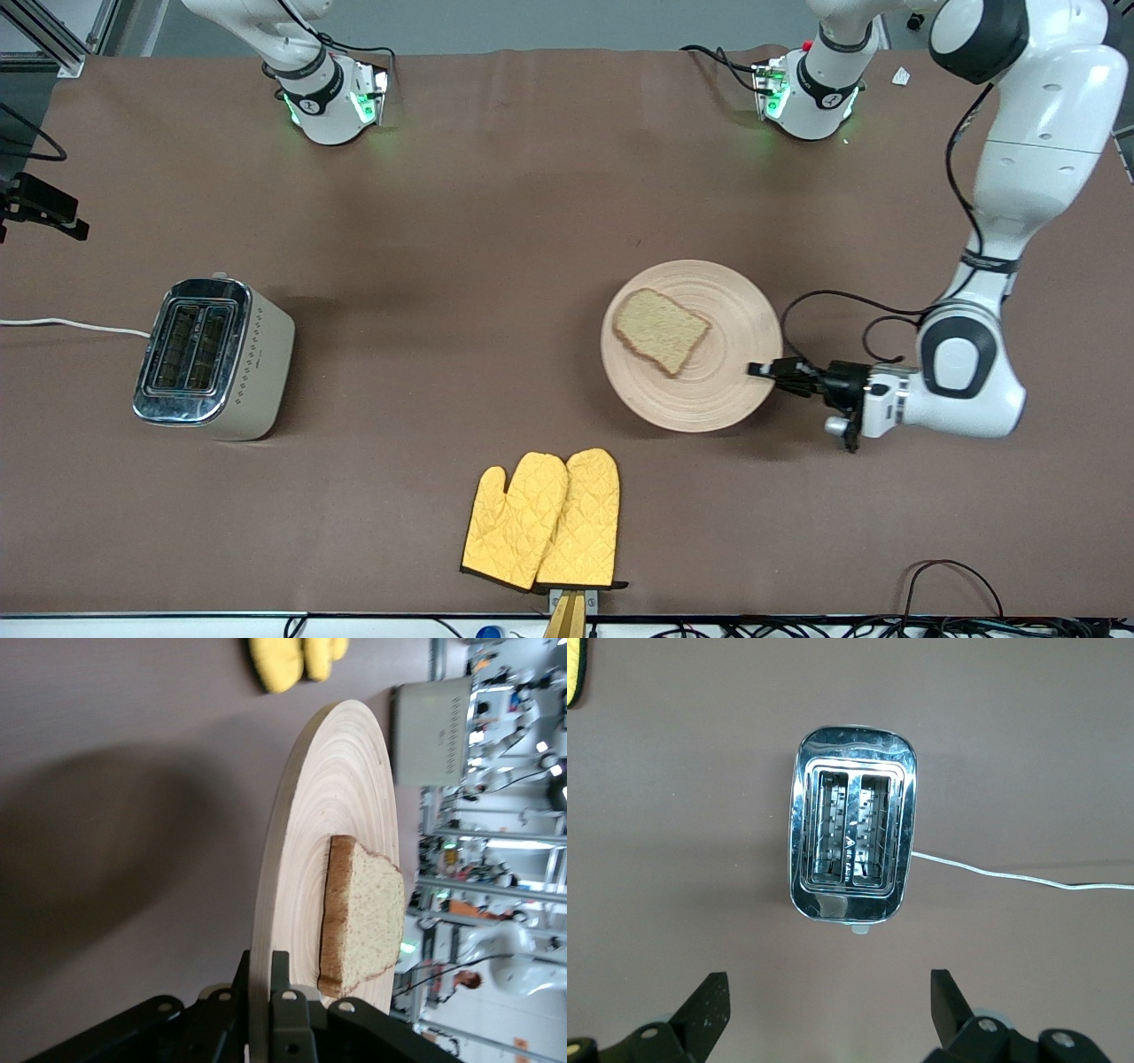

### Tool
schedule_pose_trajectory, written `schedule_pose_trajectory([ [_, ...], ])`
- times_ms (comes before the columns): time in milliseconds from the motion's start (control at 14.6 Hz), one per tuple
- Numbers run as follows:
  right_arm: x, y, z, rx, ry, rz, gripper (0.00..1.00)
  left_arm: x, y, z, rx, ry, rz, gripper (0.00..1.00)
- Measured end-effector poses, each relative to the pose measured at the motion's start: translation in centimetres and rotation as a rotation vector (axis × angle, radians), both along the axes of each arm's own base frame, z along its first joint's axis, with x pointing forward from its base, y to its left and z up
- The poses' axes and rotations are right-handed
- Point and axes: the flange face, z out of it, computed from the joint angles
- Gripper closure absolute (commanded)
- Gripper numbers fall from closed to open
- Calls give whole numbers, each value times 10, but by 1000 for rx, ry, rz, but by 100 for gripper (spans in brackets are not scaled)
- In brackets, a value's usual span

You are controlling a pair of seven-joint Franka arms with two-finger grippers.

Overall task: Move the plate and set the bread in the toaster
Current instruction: 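Slide the plate toward the toaster with the left gripper while the right gripper reaches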

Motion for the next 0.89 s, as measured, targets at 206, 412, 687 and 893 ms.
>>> schedule_pose_trajectory([
  [206, 0, 0, 0, 0, 0, 0, 0, -6, -84, -17, -33, -3, 62, 100],
  [412, 0, -1, 0, -1, -1, 31, 0, -21, -174, -33, -33, -18, 176, 100],
  [687, 10, -19, -18, -5, 14, 25, 0, -53, -275, -52, -14, -33, 284, 100],
  [893, 23, -31, -44, -6, 25, 12, 0, -82, -336, -67, -4, -40, 318, 100],
])
